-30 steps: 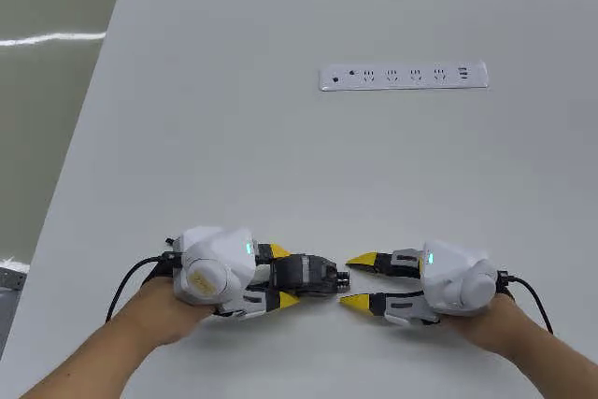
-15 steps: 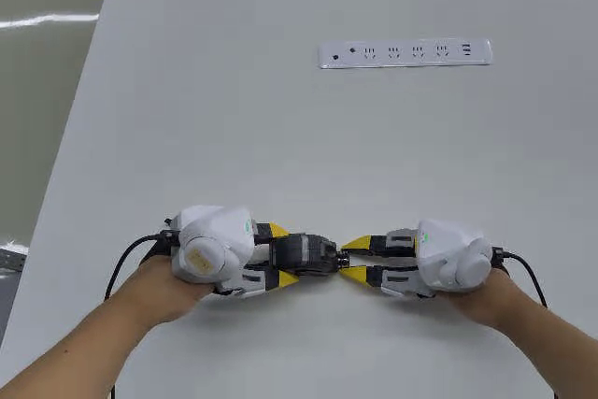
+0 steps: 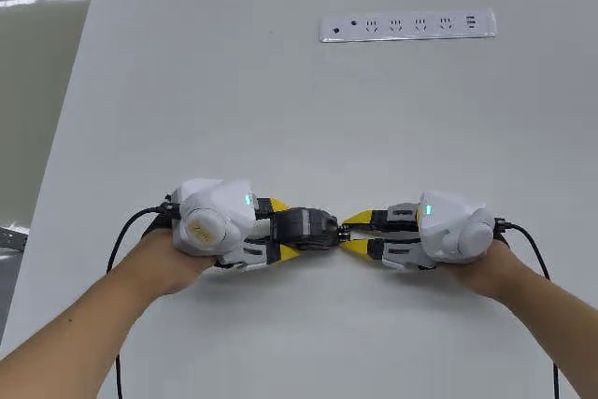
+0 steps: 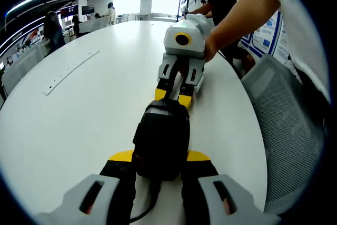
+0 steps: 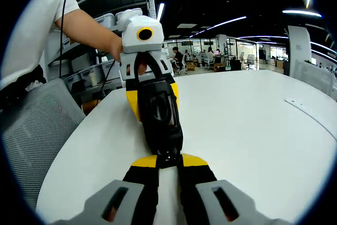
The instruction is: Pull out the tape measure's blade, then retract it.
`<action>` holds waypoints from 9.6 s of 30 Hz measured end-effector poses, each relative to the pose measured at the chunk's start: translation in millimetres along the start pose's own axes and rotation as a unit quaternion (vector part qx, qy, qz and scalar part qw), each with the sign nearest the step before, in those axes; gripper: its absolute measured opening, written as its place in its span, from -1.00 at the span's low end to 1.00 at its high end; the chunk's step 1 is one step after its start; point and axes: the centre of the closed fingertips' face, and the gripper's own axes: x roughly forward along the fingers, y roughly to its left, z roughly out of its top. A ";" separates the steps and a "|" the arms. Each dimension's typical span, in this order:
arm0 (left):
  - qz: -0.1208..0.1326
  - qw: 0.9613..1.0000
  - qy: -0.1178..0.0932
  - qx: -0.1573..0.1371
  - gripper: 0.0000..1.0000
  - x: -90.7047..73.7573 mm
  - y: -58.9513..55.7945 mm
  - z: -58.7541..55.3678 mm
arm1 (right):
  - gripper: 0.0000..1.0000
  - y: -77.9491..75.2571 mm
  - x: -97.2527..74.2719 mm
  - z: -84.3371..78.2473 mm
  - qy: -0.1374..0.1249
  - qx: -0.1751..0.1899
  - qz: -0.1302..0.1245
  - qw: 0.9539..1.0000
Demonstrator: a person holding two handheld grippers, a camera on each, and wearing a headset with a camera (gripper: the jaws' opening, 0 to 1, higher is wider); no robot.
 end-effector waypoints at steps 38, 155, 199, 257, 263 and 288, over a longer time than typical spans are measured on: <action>-0.006 1.000 -0.003 0.017 -0.44 -0.3 0.5 -0.9 | -0.78 5.0 -6.1 -4.0 -0.004 0.005 -0.009 1.000; -0.006 1.000 0.017 0.014 -0.43 2.5 -0.9 -0.4 | -0.80 -9.2 -150.1 -57.9 -0.008 0.063 -0.066 0.996; -0.004 1.000 0.027 0.012 -0.43 3.2 -1.3 -0.9 | -0.82 -13.3 -191.3 -70.1 -0.015 0.089 -0.077 0.993; 0.003 0.999 0.032 0.009 -0.40 3.2 -1.3 1.0 | -0.74 -14.6 -218.8 -81.9 -0.020 0.094 -0.114 0.989; 0.011 0.999 0.036 0.007 -0.38 5.0 -1.3 0.9 | -0.74 -15.8 -220.3 -82.1 -0.022 0.106 -0.125 0.986; 0.020 1.000 0.023 -0.008 -0.06 6.1 -3.6 5.8 | -0.45 -13.0 -218.9 -77.6 -0.022 0.118 -0.141 0.983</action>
